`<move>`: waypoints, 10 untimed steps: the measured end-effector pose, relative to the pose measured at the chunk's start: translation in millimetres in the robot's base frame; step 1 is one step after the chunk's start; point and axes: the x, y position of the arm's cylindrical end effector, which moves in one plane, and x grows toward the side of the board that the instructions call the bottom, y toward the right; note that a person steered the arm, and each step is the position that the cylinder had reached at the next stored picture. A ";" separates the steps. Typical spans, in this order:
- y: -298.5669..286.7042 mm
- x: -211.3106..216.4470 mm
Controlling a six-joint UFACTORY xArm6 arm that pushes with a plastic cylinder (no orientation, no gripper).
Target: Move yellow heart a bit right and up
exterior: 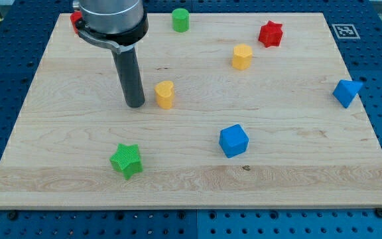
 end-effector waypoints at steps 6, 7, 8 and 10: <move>47.5 9.9; 47.7 9.9; 47.7 6.3; 47.5 -11.6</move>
